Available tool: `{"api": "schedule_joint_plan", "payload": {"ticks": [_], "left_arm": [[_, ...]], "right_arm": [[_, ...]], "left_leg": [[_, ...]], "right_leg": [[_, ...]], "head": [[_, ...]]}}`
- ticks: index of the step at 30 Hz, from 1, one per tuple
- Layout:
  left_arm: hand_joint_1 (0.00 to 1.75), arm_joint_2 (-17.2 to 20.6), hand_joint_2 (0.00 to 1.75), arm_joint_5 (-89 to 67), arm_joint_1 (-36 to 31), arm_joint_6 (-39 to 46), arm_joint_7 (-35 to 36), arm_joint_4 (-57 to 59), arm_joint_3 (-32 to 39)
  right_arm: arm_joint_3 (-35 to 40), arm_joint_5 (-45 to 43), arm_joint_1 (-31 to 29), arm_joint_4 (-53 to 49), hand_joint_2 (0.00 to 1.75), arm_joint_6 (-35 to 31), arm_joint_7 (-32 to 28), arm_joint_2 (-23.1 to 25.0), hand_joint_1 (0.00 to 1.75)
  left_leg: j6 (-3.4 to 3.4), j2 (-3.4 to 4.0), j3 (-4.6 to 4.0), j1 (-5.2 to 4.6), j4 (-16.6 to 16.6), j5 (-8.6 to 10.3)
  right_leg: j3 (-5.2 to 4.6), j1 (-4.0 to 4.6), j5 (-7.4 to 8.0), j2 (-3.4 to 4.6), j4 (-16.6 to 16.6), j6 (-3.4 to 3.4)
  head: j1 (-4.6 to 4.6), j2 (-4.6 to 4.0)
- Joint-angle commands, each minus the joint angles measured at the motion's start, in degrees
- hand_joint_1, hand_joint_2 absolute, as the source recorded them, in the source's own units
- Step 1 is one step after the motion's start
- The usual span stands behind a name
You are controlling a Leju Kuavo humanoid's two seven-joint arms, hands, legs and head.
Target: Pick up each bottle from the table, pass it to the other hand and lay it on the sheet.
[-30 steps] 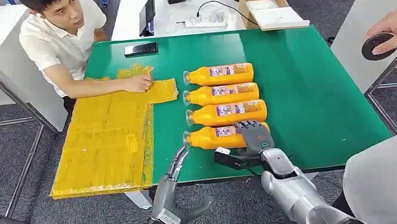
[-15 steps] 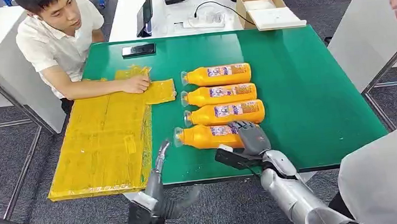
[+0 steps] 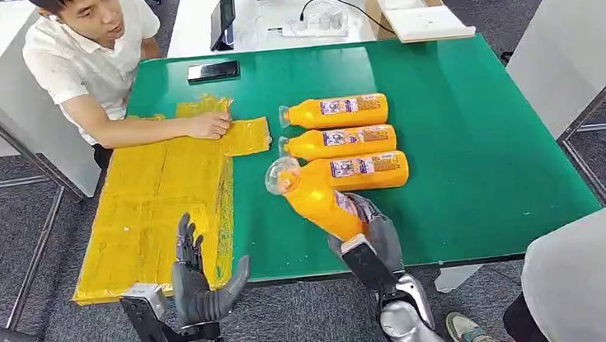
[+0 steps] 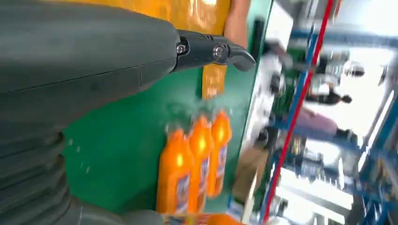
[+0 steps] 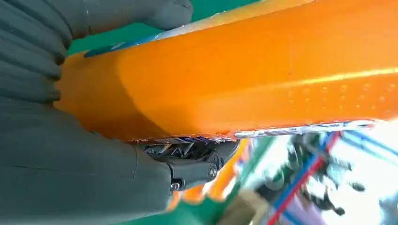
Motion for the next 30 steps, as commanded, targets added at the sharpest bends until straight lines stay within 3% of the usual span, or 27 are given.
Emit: {"api": "schedule_joint_plan", "payload": {"ticks": [1,4,5,6,7,17,23,26,30], "left_arm": [[0.0,5.4,1.75,0.3,0.1,-7.9,2.7,-2.5,-8.0],[0.0,5.2,1.75,1.4,-0.8,-10.8,4.4,-0.7,-8.1],[0.0,5.1,1.75,3.4,-1.1,-12.8,6.1,0.3,-8.0],[0.0,4.2,1.75,11.1,-1.5,-16.9,12.1,2.5,-6.8],[0.0,4.3,1.75,11.5,-1.9,-17.2,12.0,3.6,-6.7],[0.0,0.6,1.75,10.4,-5.0,-10.2,6.9,8.0,-3.3],[0.0,0.8,1.75,10.3,-5.0,-9.3,6.7,7.2,-3.3],[0.0,-0.2,1.75,7.9,-4.8,-2.0,0.8,4.9,-2.0],[0.0,0.4,1.75,8.1,-4.6,-1.0,0.3,1.7,-2.5]], "right_arm": [[4.0,-0.1,1.3,-4.2,1.75,0.6,-2.3,0.2,1.75],[7.9,1.8,-0.1,-2.9,1.75,1.0,-3.2,0.9,1.75],[9.5,3.2,-0.7,-2.2,1.75,0.5,-3.4,0.8,1.75],[12.1,4.0,-1.8,-1.0,1.75,0.8,-3.7,0.9,1.75],[12.7,4.5,-2.1,-0.4,1.75,0.4,-3.4,1.3,1.75],[23.1,6.5,-4.8,7.9,1.75,1.8,-3.6,3.2,1.75],[24.2,6.2,-4.6,8.5,1.75,1.9,-3.9,3.3,1.75],[26.4,5.1,-4.0,9.5,1.75,3.3,-3.2,3.9,1.75],[27.9,4.9,-4.7,12.0,1.75,3.4,-2.1,4.2,1.75]], "left_leg": [[-0.06,0.09,0.1,-0.02,-0.1,-0.07],[-0.07,0.12,-0.01,-0.06,0.0,-0.07],[-0.11,0.17,0.04,-0.04,-0.1,-0.09],[-0.11,0.17,0.02,-0.04,-0.1,-0.08],[-0.08,0.19,-0.04,-0.05,0.0,-0.06],[-0.05,0.13,-0.11,0.02,-0.1,-0.02],[-0.1,0.05,0.04,0.03,-0.1,-0.05],[-0.07,0.05,-0.19,0.02,-0.1,-0.02],[-0.1,0.02,-0.13,0.04,-0.1,-0.04]], "right_leg": [[0.07,0.0,-0.06,0.02,0.0,-0.07],[-0.04,-0.01,-0.04,0.05,0.0,-0.09],[-0.01,0.01,-0.06,0.07,0.0,-0.13],[-0.03,0.01,-0.05,0.07,0.0,-0.13],[-0.1,0.0,-0.01,0.11,0.0,-0.09],[-0.17,0.03,0.0,0.06,0.0,-0.05],[0.01,0.05,-0.07,-0.06,-0.1,-0.11],[-0.2,0.03,-0.02,-0.02,-0.1,-0.07],[-0.15,0.06,-0.07,-0.08,0.0,-0.11]], "head": [[0.02,0.0],[0.02,-0.02],[0.0,0.0],[0.0,0.0],[0.0,0.0],[0.02,0.0],[0.0,0.0],[0.02,-0.02],[0.0,0.0]]}}
